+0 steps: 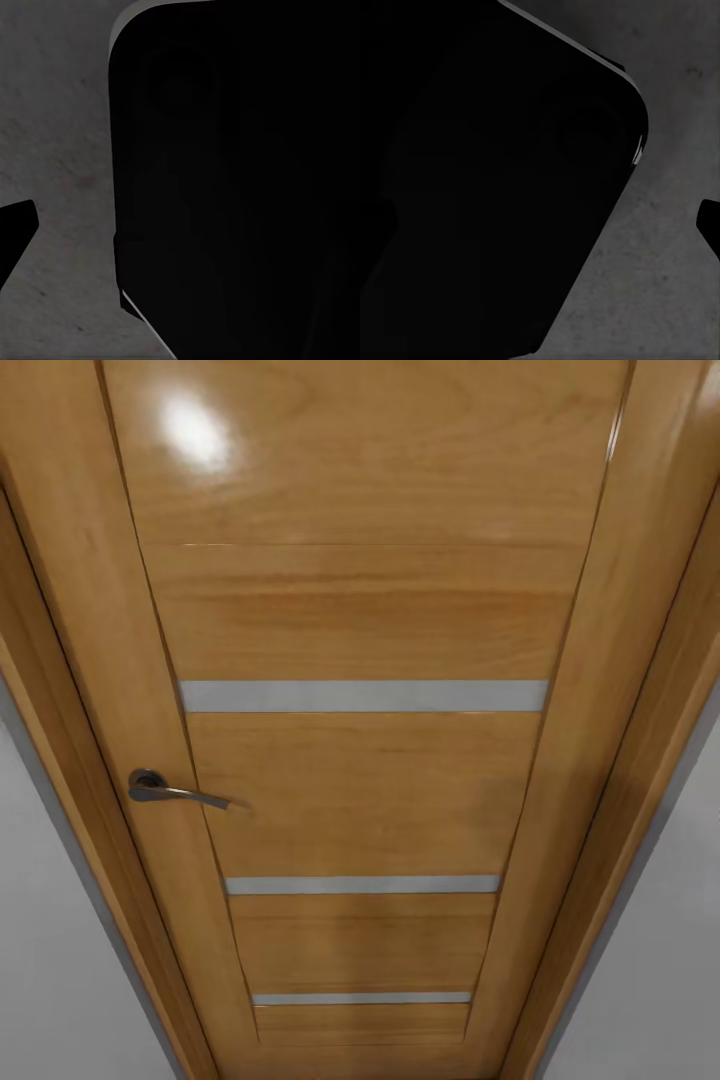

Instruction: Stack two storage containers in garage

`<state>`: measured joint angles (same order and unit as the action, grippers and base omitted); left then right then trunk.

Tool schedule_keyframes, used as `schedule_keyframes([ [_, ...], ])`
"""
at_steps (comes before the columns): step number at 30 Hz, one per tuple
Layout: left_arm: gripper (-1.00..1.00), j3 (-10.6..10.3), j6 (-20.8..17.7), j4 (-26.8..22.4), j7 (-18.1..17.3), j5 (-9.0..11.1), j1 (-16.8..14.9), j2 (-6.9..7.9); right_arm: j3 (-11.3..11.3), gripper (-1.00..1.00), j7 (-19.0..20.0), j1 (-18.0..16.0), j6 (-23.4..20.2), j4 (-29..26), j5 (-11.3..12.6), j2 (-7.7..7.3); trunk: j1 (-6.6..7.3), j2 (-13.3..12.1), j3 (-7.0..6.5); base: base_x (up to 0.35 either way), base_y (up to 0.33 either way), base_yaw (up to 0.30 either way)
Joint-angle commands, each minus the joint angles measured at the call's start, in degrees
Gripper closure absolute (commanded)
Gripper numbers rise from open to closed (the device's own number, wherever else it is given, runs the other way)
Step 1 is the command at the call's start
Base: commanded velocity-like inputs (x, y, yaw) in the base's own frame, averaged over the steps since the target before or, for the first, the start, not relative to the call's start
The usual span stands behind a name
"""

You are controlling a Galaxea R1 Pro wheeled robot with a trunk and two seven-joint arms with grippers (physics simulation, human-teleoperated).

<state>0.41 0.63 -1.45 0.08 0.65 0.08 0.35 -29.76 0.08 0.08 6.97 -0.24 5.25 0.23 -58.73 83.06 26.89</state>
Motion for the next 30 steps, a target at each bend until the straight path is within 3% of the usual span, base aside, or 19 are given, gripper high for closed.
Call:
schedule_keyframes([
  [1,-1.00,0.0,0.1,0.0,0.0,0.1,0.0,0.02,-0.4,-1.00,0.0,0.0,0.2,0.0,0.6,0.01,0.00,0.0,0.04,0.000,0.000,0.000],
  [30,-1.00,0.0,0.0,0.0,0.0,0.1,0.0,0.00,-0.5,-1.00,0.0,0.0,0.2,0.0,0.6,0.04,0.00,0.0,0.04,0.000,0.000,0.000],
])
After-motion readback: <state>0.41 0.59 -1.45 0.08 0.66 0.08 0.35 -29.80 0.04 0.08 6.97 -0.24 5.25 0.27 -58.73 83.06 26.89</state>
